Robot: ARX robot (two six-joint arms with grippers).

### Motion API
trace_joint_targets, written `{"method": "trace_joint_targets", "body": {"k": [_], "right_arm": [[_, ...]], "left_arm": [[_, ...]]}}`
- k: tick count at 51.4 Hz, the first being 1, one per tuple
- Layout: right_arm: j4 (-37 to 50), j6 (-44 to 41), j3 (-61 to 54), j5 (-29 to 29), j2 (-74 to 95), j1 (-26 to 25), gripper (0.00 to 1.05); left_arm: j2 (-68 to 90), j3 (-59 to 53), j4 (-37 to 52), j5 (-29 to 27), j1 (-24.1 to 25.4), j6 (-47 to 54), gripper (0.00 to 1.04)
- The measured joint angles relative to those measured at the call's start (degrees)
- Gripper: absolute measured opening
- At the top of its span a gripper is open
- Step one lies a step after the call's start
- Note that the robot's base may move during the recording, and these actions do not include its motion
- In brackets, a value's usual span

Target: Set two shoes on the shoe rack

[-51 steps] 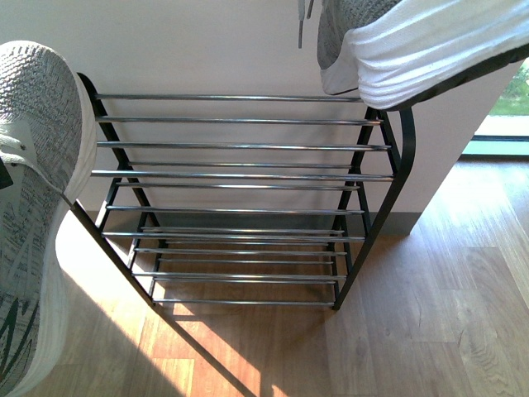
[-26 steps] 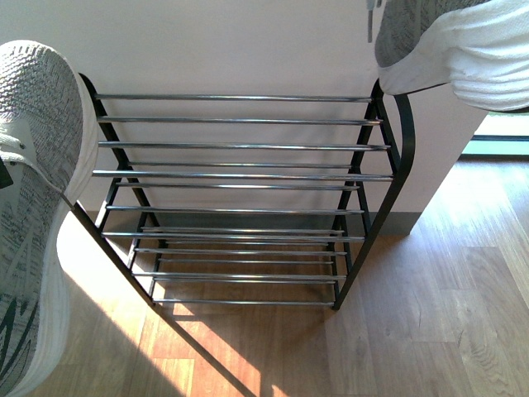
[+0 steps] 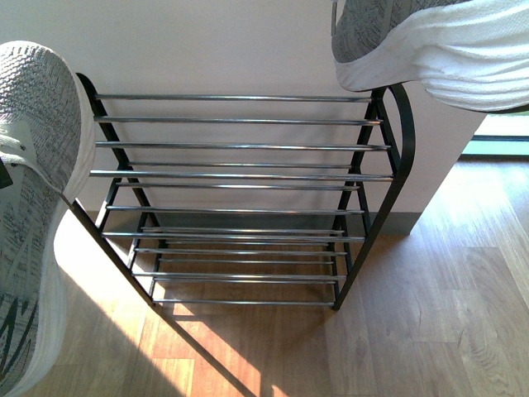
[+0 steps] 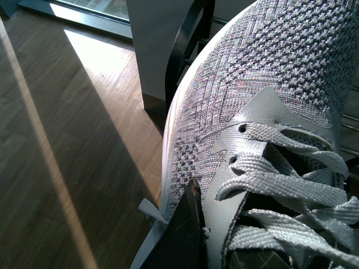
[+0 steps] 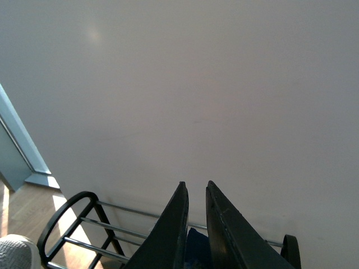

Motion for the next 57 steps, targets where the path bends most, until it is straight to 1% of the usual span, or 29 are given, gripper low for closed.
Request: {"method": "trace_joint_targets", "body": {"k": [20, 21, 24, 27, 39, 57], "right_arm": [[-0.11, 0.07, 0.02, 0.28, 0.0, -0.02, 0.1], [-1.6, 0.85, 0.37, 1.29, -0.02, 0.02, 0.1], [-10.45, 3.52, 3.21, 4.92, 0.46, 0.26, 0.1], [-12.81, 5.09, 5.66, 5.7, 2.8, 0.28, 0.1], [-10.01, 6.34, 14.8, 6.75, 13.94, 0.85, 0.1], [-4.31, 5.92, 26.36, 9.27, 24.79, 0.94, 0.1]], "left_arm": [[0.0, 0.0, 0.0, 0.0, 0.0, 0.0, 0.02], [0.0, 0.0, 0.0, 0.0, 0.0, 0.0, 0.02], [0.0, 0.0, 0.02, 0.0, 0.0, 0.0, 0.02], [0.0, 0.0, 0.02, 0.0, 0.0, 0.0, 0.02], [0.0, 0.0, 0.02, 0.0, 0.0, 0.0, 0.02], [0.0, 0.0, 0.0, 0.04, 0.0, 0.0, 0.02]]}}
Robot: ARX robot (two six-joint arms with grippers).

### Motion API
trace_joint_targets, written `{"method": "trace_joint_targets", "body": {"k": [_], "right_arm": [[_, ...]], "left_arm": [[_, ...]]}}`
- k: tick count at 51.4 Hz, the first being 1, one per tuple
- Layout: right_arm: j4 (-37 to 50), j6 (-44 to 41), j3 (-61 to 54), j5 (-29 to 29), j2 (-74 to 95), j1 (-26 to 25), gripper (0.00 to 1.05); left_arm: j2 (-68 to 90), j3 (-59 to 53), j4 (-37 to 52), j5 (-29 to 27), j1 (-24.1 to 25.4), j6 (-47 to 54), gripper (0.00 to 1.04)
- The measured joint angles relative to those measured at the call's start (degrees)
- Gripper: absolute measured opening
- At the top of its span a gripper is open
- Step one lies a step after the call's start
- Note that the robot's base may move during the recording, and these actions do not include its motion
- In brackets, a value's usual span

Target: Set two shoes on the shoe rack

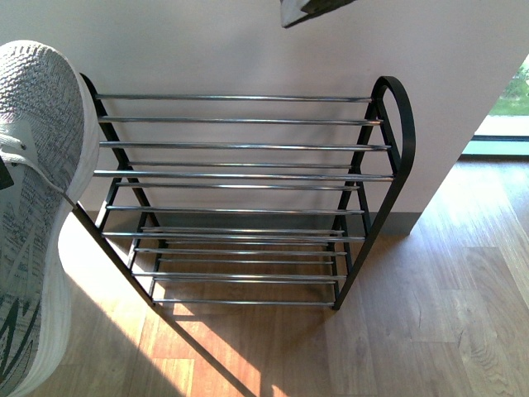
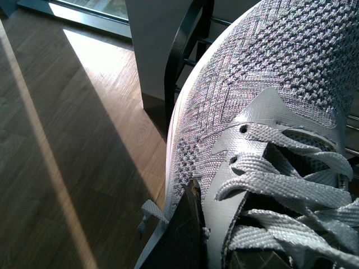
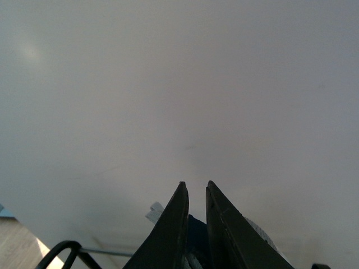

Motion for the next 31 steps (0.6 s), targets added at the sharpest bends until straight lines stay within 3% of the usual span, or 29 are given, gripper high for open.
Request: {"method": "trace_joint_targets", "body": {"k": [31], "right_arm": [[7.52, -3.04, -0.94, 4.09, 11.28, -1.81, 0.1]], "left_arm": [[0.0, 0.0, 0.0, -0.04, 0.0, 0.0, 0.02]]}}
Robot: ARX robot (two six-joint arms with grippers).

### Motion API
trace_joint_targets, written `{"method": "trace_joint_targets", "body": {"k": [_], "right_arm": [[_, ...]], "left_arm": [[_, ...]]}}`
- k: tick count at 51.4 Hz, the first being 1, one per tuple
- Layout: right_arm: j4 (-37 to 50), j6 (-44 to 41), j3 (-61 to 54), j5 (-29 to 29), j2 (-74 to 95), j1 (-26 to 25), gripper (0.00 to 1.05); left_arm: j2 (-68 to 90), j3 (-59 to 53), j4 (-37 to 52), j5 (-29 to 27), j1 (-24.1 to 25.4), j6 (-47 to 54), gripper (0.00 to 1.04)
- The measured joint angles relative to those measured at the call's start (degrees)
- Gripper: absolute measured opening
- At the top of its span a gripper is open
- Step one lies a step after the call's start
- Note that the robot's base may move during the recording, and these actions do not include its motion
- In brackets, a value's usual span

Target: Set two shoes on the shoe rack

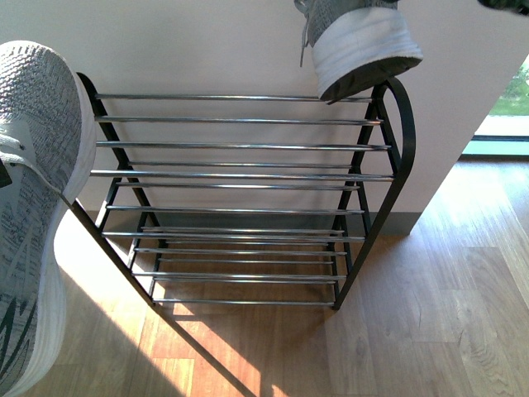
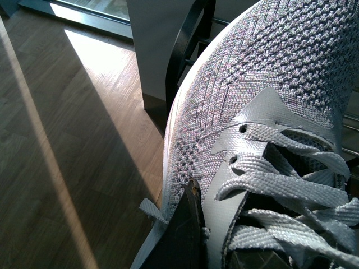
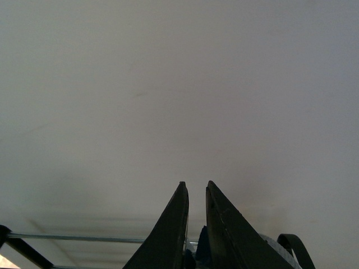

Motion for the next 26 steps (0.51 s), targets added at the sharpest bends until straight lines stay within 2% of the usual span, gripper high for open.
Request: {"method": "trace_joint_targets", "body": {"k": [26], "right_arm": [[3.89, -2.82, 4.09, 1.31, 5.6, -1.29, 0.1]], "left_arm": [[0.0, 0.0, 0.02, 0.0, 0.0, 0.0, 0.02]]}}
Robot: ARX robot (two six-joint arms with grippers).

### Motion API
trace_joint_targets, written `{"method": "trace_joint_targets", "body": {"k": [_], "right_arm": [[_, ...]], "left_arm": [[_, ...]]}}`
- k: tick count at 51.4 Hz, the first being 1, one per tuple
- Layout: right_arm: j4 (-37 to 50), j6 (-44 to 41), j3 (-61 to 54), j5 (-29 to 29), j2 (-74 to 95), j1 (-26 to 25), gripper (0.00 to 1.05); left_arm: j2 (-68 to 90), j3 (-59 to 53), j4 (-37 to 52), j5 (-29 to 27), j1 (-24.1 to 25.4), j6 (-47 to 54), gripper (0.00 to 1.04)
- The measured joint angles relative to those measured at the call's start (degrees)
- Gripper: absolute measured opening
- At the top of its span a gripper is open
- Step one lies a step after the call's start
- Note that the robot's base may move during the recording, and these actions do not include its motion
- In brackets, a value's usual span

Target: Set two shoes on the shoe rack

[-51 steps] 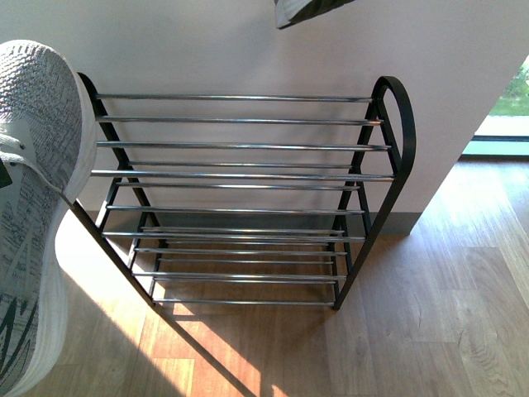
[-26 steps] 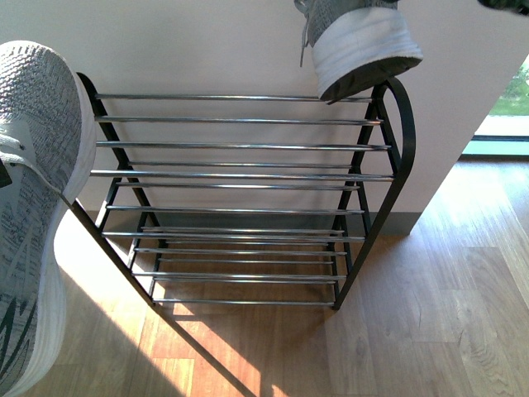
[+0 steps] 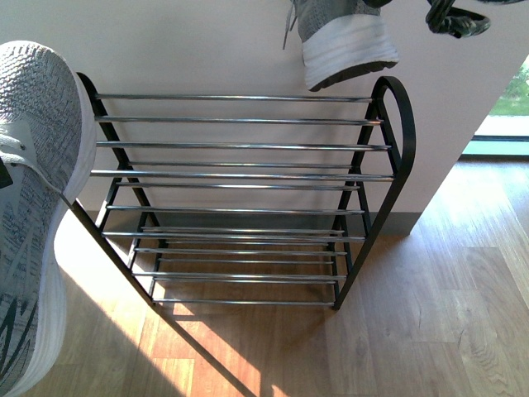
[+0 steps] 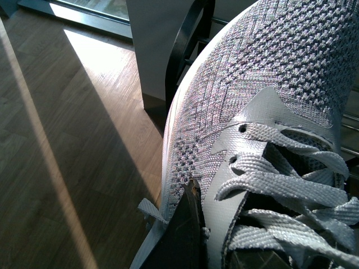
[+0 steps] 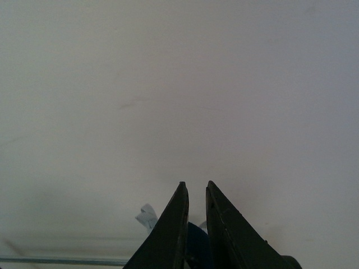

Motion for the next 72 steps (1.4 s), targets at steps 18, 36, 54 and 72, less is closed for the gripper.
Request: {"method": "trace_joint_targets", "body": {"k": [18, 36, 54, 72], "right_arm": [[2.91, -3.93, -4.85, 0.02, 2.54, -1.29, 0.1], [4.11, -6.45, -8.11, -1.14, 5.09, -1.4, 0.1], [-11.67, 4.92, -4.09, 0.11, 6.29, -0.28, 0.1], [-21.42, 19.89, -1.14, -0.11, 5.97, 2.16, 0.1]], "left_arm": [[0.0, 0.0, -0.02, 0.0, 0.0, 0.0, 0.02], [0.0, 0.0, 0.0, 0.0, 0.0, 0.0, 0.02], [0.0, 0.0, -0.02, 0.0, 0.0, 0.0, 0.02], [0.0, 0.0, 0.0, 0.0, 0.0, 0.0, 0.02]]}}
